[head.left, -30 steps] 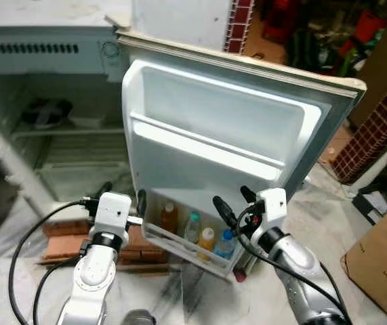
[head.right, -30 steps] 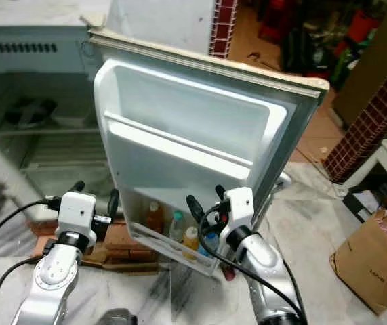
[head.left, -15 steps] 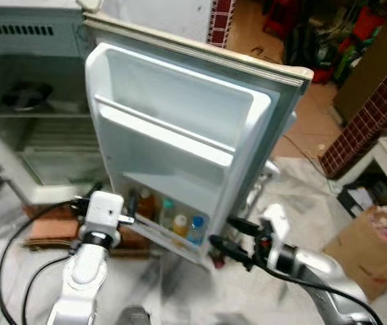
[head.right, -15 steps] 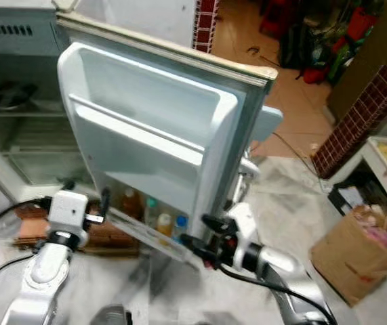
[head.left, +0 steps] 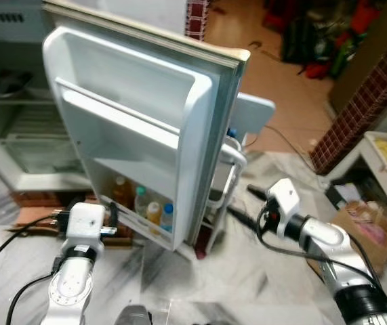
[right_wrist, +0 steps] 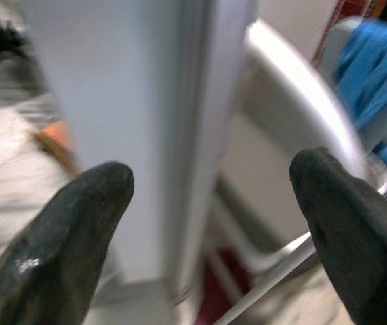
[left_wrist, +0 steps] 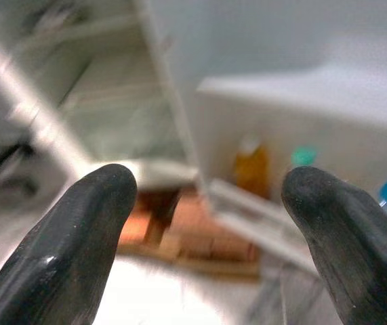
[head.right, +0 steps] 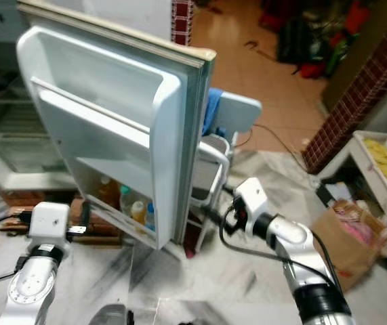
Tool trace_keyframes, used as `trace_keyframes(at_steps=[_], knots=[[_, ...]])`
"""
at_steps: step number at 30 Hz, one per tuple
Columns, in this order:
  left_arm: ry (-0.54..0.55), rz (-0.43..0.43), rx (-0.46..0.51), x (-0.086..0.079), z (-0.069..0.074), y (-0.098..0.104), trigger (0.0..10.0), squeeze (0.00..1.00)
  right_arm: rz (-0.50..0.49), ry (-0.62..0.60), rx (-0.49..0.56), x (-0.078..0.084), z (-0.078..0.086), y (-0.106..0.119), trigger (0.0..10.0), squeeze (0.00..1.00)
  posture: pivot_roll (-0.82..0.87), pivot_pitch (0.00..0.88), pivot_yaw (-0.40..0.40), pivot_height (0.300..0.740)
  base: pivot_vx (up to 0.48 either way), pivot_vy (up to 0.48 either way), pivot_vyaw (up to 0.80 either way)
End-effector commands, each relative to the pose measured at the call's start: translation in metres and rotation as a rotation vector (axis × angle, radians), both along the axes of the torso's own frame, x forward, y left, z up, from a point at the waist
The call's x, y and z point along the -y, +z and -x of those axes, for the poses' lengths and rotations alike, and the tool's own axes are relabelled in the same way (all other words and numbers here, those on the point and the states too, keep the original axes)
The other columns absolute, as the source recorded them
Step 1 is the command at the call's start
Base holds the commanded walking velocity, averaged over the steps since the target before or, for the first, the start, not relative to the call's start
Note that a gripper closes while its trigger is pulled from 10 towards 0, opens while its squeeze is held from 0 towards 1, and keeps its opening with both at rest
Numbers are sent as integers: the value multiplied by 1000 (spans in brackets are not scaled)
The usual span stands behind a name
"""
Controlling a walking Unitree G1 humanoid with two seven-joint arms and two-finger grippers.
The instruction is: Restocking fridge
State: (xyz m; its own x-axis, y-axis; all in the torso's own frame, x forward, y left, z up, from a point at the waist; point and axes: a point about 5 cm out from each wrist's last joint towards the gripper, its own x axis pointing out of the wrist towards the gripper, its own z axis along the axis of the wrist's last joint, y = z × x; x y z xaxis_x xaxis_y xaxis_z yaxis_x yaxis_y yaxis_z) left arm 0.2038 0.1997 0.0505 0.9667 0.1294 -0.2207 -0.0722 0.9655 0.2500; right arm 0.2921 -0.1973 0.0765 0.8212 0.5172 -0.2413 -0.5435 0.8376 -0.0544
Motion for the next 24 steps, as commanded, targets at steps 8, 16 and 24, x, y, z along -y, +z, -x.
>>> trace_keyframes(at_steps=[8,16,24], knots=[[-41,18,-93,-1,7,-10,10000,0,-37,-167,115,6,-20,19,10000,0,161,50,-65,740,0,0,769],[-103,30,-162,8,7,-19,10000,0,-218,-262,142,-12,-42,32,10000,0,159,43,-64,740,0,0,715],[-91,38,-193,5,12,-29,10000,0,-645,504,-25,-82,17,71,10000,0,164,52,-72,740,0,0,181]])
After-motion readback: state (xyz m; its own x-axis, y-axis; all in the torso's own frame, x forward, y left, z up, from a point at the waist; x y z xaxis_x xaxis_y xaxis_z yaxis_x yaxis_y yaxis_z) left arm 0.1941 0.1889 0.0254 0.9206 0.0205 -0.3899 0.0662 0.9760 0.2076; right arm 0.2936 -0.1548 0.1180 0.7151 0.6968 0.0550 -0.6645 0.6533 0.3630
